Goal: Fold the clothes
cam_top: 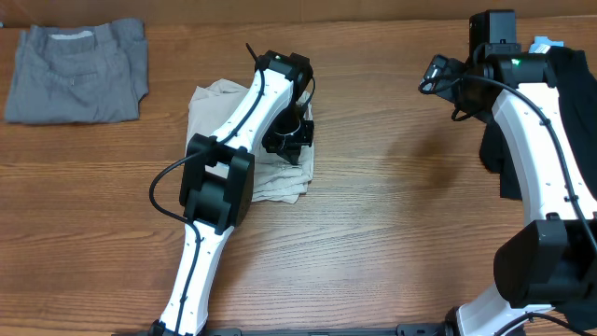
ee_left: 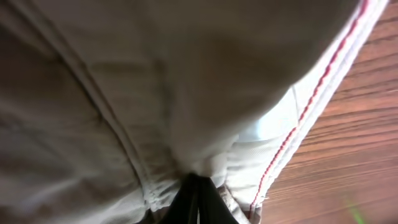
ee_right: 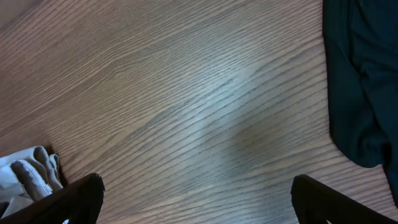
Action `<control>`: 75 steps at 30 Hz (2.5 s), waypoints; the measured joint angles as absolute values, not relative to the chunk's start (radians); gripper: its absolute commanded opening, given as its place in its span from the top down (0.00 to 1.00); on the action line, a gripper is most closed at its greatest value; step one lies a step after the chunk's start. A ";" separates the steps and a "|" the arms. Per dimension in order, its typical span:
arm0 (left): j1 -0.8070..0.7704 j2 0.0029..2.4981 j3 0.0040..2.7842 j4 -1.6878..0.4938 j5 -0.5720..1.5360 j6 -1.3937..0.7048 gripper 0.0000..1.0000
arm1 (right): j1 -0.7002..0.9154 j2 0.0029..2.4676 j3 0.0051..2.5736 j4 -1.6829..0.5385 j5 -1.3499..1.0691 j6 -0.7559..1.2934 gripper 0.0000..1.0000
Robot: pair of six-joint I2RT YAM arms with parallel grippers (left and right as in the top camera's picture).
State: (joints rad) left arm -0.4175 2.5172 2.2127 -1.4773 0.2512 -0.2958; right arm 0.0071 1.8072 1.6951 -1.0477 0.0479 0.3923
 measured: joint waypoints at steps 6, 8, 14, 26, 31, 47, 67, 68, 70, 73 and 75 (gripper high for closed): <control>-0.419 2.517 2.257 -1.531 0.256 -0.277 0.96 | 0.007 1.807 1.695 -1.048 0.048 0.392 0.00; -0.419 2.517 2.325 -1.576 0.260 -0.257 0.86 | 0.007 1.807 1.695 -1.048 0.048 0.392 0.00; -0.392 2.507 2.622 -1.681 0.270 -0.217 0.00 | 0.007 1.807 1.695 -1.048 0.048 0.392 0.00; -0.013 2.458 2.642 -1.683 0.278 -0.184 0.00 | 0.007 1.807 1.695 -1.048 0.048 0.392 0.00; 0.173 2.458 2.542 -1.683 0.364 -0.094 0.00 | 0.007 1.807 1.695 -1.048 0.048 0.392 0.00; 0.261 2.454 2.007 -1.449 0.609 0.125 0.00 | 0.007 1.807 1.695 -1.048 0.048 0.392 0.00; 0.171 2.434 1.915 -1.234 0.646 0.032 0.96 | 0.007 1.807 1.695 -1.048 0.048 0.392 0.00; 0.169 2.438 1.938 -1.250 0.625 0.018 0.96 | 0.007 1.807 1.695 -1.048 0.048 0.392 0.00; 0.165 2.446 1.997 -1.282 0.572 -0.015 0.96 | 0.007 1.807 1.695 -1.047 0.048 0.392 0.00; 0.164 2.456 2.140 -1.342 0.470 -0.065 0.96 | 0.007 1.807 1.695 -1.048 0.048 0.392 0.00; 0.165 2.458 2.246 -1.375 0.393 -0.096 0.96 | 0.007 1.807 1.695 -1.048 0.048 0.392 0.00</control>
State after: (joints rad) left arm 0.1654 2.4577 2.2459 -1.3750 0.3927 -0.0956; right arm 0.0071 1.8072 1.6951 -1.0481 0.0483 0.3923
